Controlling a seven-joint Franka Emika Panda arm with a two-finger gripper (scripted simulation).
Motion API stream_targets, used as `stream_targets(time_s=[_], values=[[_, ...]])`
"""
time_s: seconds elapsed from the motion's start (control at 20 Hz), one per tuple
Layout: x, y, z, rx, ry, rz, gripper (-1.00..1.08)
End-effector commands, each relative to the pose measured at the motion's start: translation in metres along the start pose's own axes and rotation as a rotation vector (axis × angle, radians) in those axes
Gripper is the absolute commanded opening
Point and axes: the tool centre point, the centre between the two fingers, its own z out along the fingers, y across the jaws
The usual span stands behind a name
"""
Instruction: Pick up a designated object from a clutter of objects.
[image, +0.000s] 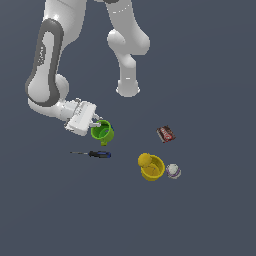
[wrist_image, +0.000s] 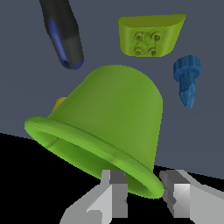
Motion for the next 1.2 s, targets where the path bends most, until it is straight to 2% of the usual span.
stream_targets(time_s=[0.0,1.15], values=[[-0.022,0.0,0.009,0.0,0.0,-0.002,-1.0],[-0.225,0.003,0.093,-0.002,-0.001,-0.001,-1.0]])
